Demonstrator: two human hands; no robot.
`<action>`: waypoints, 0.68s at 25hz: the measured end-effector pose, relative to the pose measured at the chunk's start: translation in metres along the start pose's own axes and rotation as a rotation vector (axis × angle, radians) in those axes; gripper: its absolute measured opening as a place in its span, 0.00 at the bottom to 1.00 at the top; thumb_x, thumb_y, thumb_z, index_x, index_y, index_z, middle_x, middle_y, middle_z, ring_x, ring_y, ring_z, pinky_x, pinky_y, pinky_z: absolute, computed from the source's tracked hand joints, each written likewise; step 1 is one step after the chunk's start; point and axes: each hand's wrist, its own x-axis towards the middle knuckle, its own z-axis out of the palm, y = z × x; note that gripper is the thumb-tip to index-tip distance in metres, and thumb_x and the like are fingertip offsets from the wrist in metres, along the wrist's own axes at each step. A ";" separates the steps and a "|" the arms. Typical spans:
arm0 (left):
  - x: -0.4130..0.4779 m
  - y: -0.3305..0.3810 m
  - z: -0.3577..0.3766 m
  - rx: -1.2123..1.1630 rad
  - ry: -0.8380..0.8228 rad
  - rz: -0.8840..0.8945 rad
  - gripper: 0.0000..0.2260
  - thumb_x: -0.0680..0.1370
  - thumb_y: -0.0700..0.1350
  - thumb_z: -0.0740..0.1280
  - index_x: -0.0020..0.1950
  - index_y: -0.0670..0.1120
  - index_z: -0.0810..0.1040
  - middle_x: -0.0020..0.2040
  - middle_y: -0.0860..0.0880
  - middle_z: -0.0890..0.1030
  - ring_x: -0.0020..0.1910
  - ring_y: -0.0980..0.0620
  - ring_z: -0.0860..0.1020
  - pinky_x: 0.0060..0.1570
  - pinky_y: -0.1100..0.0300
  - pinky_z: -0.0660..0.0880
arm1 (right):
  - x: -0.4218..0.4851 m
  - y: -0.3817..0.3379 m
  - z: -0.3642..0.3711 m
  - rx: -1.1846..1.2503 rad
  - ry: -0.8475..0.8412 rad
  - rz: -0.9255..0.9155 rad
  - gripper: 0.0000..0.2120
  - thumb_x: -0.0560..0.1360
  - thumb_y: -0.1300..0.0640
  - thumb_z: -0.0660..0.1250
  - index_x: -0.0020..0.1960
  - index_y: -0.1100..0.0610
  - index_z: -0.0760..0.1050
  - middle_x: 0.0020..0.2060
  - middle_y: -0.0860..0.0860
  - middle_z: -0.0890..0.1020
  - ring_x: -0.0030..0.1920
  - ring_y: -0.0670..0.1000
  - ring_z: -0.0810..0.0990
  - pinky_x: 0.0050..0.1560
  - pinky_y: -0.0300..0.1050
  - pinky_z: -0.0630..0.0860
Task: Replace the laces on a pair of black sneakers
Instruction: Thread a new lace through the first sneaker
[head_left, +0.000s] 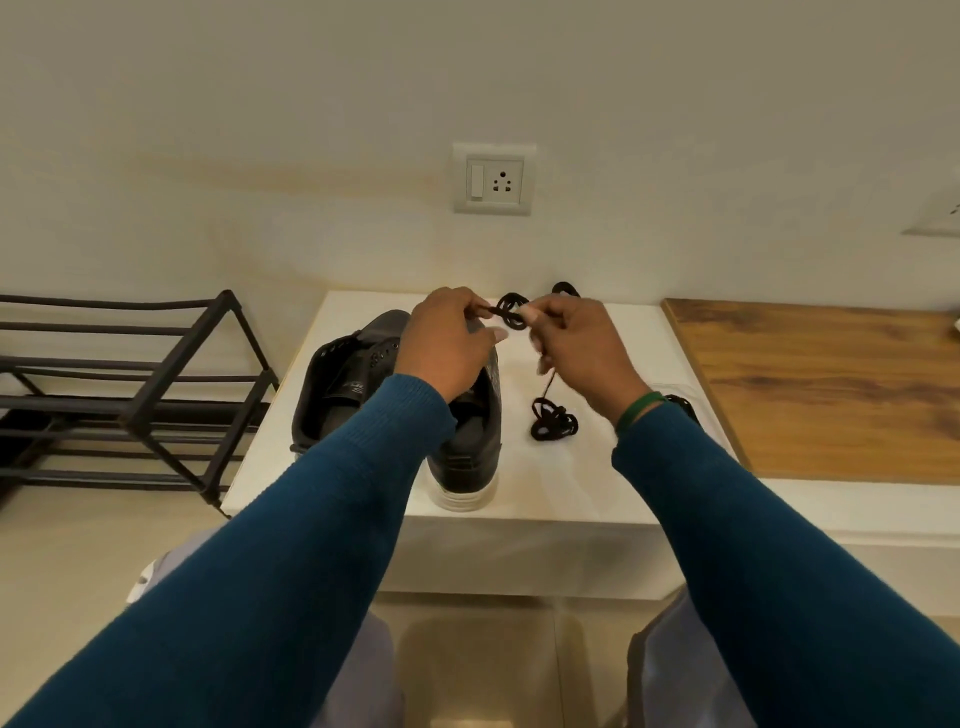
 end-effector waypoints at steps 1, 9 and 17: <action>0.002 -0.006 -0.001 0.119 -0.067 -0.050 0.10 0.77 0.50 0.72 0.56 0.50 0.80 0.57 0.51 0.78 0.57 0.52 0.76 0.59 0.54 0.75 | 0.004 -0.004 -0.003 0.013 0.093 -0.007 0.07 0.82 0.58 0.64 0.49 0.57 0.79 0.32 0.53 0.78 0.30 0.48 0.74 0.34 0.45 0.78; -0.002 -0.019 -0.006 0.229 -0.334 -0.225 0.20 0.81 0.37 0.61 0.72 0.48 0.74 0.69 0.45 0.76 0.63 0.45 0.77 0.67 0.50 0.73 | 0.017 -0.035 -0.019 0.163 -0.029 -0.017 0.10 0.81 0.67 0.61 0.54 0.56 0.78 0.42 0.55 0.85 0.42 0.55 0.84 0.47 0.47 0.81; -0.004 -0.018 -0.015 0.368 -0.367 -0.174 0.22 0.78 0.36 0.66 0.72 0.48 0.74 0.66 0.43 0.77 0.60 0.44 0.78 0.64 0.51 0.75 | 0.021 -0.022 -0.019 0.066 0.078 0.080 0.05 0.81 0.60 0.65 0.51 0.60 0.80 0.38 0.55 0.84 0.29 0.49 0.76 0.27 0.40 0.73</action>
